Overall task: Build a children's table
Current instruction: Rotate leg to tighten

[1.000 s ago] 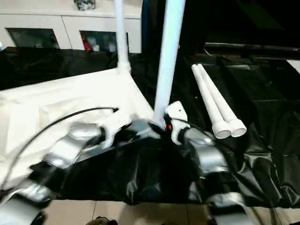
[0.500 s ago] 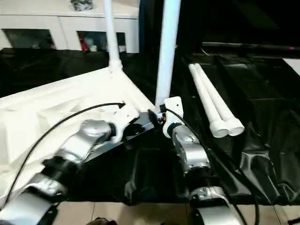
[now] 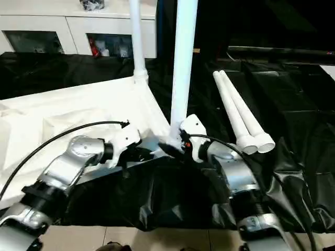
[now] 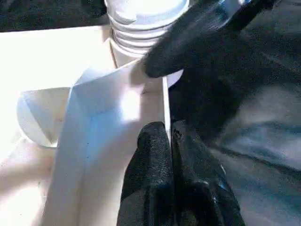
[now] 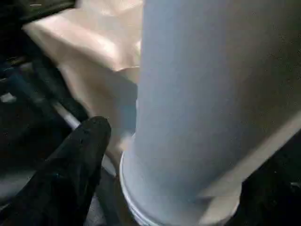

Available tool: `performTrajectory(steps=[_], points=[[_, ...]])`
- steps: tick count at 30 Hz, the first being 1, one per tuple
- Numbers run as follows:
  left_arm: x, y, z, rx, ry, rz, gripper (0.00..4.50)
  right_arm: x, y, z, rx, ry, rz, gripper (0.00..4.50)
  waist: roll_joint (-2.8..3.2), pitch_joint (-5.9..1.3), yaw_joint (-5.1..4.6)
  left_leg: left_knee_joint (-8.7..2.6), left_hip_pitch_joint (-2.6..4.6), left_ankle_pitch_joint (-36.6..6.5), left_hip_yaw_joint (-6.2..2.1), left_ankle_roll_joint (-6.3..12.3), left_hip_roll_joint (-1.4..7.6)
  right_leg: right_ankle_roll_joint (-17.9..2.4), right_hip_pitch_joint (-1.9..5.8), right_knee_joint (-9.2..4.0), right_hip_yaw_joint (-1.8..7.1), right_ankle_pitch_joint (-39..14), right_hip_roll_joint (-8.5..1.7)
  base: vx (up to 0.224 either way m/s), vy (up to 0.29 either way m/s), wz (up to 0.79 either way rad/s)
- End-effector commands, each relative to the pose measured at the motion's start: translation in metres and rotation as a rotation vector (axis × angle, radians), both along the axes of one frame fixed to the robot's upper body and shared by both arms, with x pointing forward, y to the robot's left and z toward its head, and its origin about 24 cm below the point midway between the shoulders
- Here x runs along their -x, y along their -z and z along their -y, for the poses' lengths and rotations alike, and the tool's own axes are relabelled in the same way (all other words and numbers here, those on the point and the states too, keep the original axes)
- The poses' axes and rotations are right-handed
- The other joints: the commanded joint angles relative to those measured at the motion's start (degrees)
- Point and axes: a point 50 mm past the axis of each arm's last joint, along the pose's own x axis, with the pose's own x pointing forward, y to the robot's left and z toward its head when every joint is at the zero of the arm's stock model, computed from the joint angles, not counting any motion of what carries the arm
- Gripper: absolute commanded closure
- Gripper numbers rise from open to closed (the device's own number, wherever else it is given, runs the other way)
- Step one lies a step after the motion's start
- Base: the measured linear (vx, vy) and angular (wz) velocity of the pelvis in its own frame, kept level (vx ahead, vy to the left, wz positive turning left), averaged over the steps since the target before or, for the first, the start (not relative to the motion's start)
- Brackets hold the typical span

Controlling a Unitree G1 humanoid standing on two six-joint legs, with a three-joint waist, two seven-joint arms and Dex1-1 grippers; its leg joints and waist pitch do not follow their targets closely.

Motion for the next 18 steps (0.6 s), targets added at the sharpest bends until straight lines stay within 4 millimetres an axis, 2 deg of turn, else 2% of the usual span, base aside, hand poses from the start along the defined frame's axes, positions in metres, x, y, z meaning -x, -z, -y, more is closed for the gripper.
performTrajectory(steps=[1, 5, 6, 10, 12, 17, 18], points=[[0.009, -0.007, 0.02, 0.042, 0.136, 0.014, 4.5, 0.003, -0.007, -0.011, -0.022, -0.079, 0.008, 0.82, -0.66, -4.16, 0.02, -4.26, 1.61, -14.1, -2.41, 2.24, 5.01, -12.2, 2.24, -4.24, 3.24, -17.0, -5.14, 0.0, 0.0, 0.0], [0.014, -0.007, 0.014, 0.035, 0.165, -0.001, 4.5, 0.008, -0.009, -0.011, -0.016, -0.163, -0.02, 1.02, -0.72, -4.16, 0.21, -4.24, 1.58, -13.5, -2.42, 2.16, 5.02, -12.3, 2.24, -4.17, 3.24, -16.9, -5.18, 0.0, 0.0, 0.0], [0.014, -0.007, 0.013, 0.033, 0.169, -0.003, 4.5, 0.009, -0.009, -0.011, -0.013, -0.173, -0.025, 1.27, -0.69, -4.16, 0.25, -4.2, 1.61, -13.5, -2.4, 2.29, 5.01, -12.3, 2.18, -4.2, 3.24, -17.0, -5.2, 0.0, 0.0, 0.0], [0.017, -0.006, 0.01, 0.028, 0.179, -0.017, 4.5, 0.012, -0.007, -0.013, -0.001, -0.205, -0.039, 1.46, -0.75, -4.21, 0.23, -4.2, 1.58, -12.9, -2.38, 2.32, 4.97, -12.5, 2.16, -4.04, 3.19, -16.4, -5.09, 0.0, 0.0, 0.0], [0.018, -0.005, 0.009, 0.026, 0.175, -0.018, 4.5, 0.013, -0.006, -0.015, -0.001, -0.216, -0.045, 1.71, -0.76, -4.2, 0.19, -4.2, 1.54, -12.8, -2.4, 2.29, 4.96, -12.4, 2.19, -4.05, 3.22, -16.3, -5.11, 0.0, 0.0, 0.0], [0.01, -0.004, 0.011, 0.025, 0.098, -0.006, 4.5, 0.014, -0.001, -0.017, -0.001, -0.186, -0.052, 1.78, -0.78, -4.27, 0.23, -4.05, 1.57, -12.0, -2.31, 2.39, 4.91, -12.6, 2.16, -3.97, 3.24, -15.5, -5.08, 0.0, 0.0, 0.0], [0.004, -0.004, 0.014, 0.03, 0.031, 0.008, 4.5, 0.01, 0.003, -0.018, 0.004, -0.105, -0.034, 1.79, -0.83, -4.2, 0.27, -4.09, 1.64, -12.2, -2.29, 2.28, 4.9, -12.6, 2.06, -4.09, 3.25, -16.0, -5.06, 0.0, 0.0, 0.0]])
